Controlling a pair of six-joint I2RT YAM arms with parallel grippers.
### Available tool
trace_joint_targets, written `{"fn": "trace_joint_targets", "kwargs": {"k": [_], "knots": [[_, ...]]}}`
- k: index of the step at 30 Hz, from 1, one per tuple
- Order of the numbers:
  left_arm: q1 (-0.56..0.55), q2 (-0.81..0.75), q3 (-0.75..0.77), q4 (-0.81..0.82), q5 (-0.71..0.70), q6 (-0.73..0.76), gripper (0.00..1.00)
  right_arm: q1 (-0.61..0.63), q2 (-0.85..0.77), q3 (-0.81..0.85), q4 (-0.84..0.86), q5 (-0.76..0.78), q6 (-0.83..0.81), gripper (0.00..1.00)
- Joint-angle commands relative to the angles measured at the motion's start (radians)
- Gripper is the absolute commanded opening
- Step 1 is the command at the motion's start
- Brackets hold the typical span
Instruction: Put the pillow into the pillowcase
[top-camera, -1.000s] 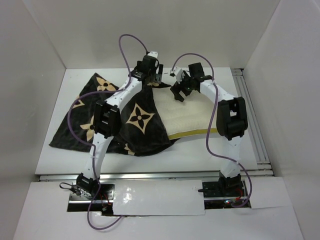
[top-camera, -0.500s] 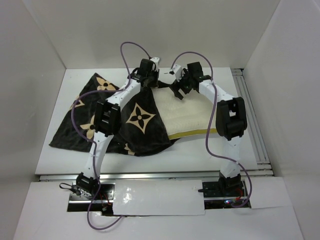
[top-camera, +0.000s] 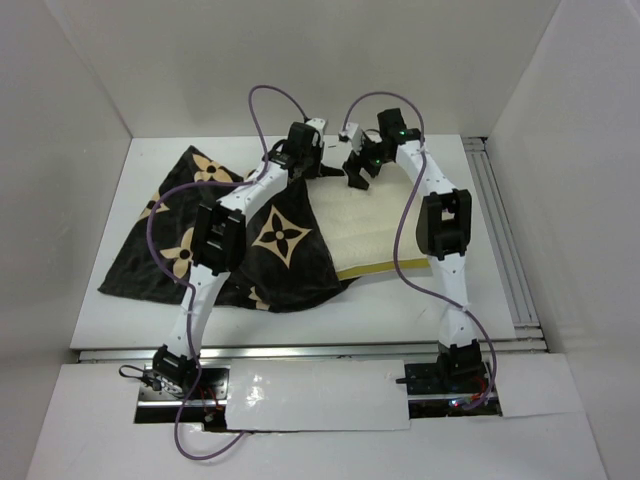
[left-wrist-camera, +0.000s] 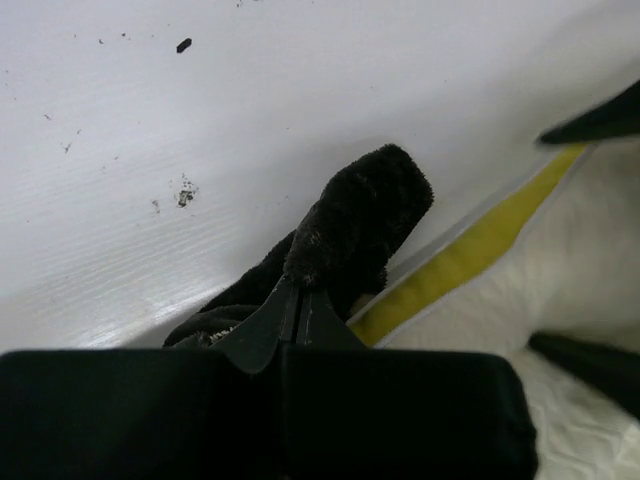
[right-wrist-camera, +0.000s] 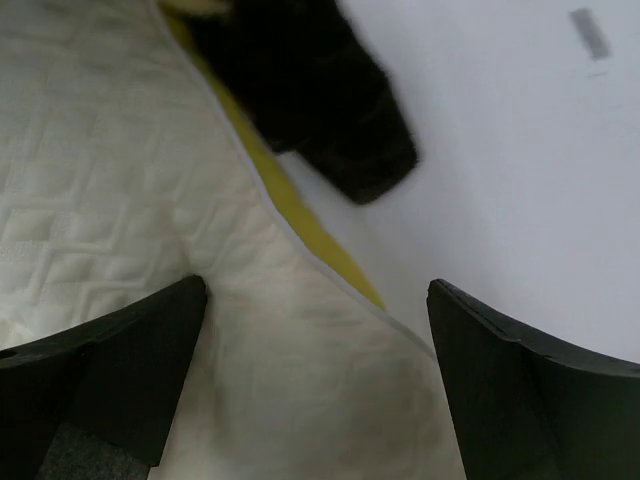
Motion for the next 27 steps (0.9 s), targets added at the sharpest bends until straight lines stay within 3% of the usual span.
{"fn": "trace_joint_targets", "kwargs": {"k": [1, 6, 8, 11, 13, 14, 15, 16, 17, 18, 19, 21, 22, 27], "knots": [[-0.028, -0.106, 0.009, 0.046, -0.031, 0.014, 0.0, 0.001, 0.018, -0.088, -0.289, -0.113, -0.108, 1.0], [-0.028, -0.116, 0.02, 0.046, -0.041, 0.014, 0.0, -0.039, 0.042, -0.061, -0.377, -0.148, -0.078, 1.0], [-0.037, -0.116, 0.02, 0.046, -0.065, 0.014, 0.0, -0.055, 0.018, -0.085, -0.358, -0.198, -0.06, 0.91], [-0.037, -0.154, -0.004, 0.046, -0.065, 0.005, 0.0, -0.055, -0.059, -0.184, -0.269, -0.199, -0.037, 0.48], [-0.037, -0.169, -0.017, 0.057, -0.065, 0.005, 0.0, -0.055, -0.08, -0.209, -0.259, -0.199, -0.037, 0.34], [-0.037, -0.169, -0.017, 0.057, -0.065, 0.005, 0.0, -0.044, -0.08, -0.209, -0.259, -0.199, -0.028, 0.02], [-0.037, -0.18, -0.017, 0.057, -0.074, 0.005, 0.0, -0.044, -0.092, -0.209, -0.249, -0.199, -0.013, 0.0], [-0.037, -0.192, -0.017, 0.057, -0.074, 0.005, 0.0, -0.044, -0.105, -0.2, -0.249, -0.19, -0.013, 0.06], [-0.047, -0.192, -0.029, 0.057, -0.074, 0.005, 0.0, -0.033, -0.114, -0.19, -0.236, -0.179, 0.034, 0.32], [-0.047, -0.203, -0.04, 0.057, -0.074, 0.005, 0.0, -0.033, -0.128, -0.177, -0.207, -0.167, 0.068, 0.67], [-0.047, -0.212, -0.04, 0.066, -0.074, 0.005, 0.0, -0.033, -0.144, -0.177, -0.178, -0.133, 0.094, 0.7], [-0.057, -0.212, -0.061, 0.066, -0.074, 0.005, 0.0, -0.033, -0.218, -0.198, -0.063, -0.089, 0.197, 0.93], [-0.057, -0.212, -0.061, 0.066, -0.083, 0.014, 0.0, -0.033, -0.246, -0.214, -0.038, -0.088, 0.197, 1.0], [-0.068, -0.222, -0.072, 0.075, -0.081, 0.014, 0.0, -0.047, -0.339, -0.304, -0.038, -0.125, 0.118, 1.0]]}}
